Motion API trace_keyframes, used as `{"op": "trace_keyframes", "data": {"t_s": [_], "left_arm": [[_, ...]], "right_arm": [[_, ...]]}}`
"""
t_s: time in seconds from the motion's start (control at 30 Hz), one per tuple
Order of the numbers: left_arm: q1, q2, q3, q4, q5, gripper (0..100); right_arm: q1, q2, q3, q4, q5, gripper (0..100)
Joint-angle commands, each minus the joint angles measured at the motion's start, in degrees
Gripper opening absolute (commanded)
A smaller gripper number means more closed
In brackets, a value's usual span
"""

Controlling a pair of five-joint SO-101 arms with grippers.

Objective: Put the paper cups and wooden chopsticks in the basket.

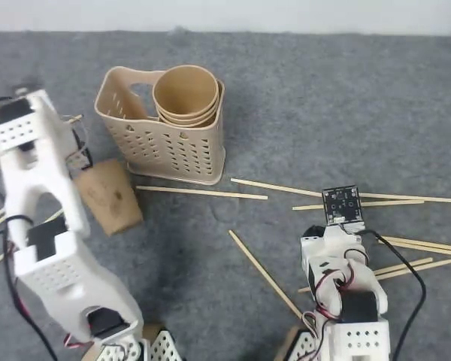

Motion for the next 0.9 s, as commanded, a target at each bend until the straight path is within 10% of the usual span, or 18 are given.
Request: {"op": "trace_keyframes", "data": {"t_s": [0.0, 0.87], "left_arm": [[3.96, -0.70, -1.63, 9.49, -0.70, 11], [18.55, -48.97, 39.60, 9.32, -24.79, 7]], "right_arm": [[-0.48, -0.92, 0.18, -0.13, 0.97, 0.9], [-0.48, -0.92, 0.18, -0.04, 0.97, 0.9]]}}
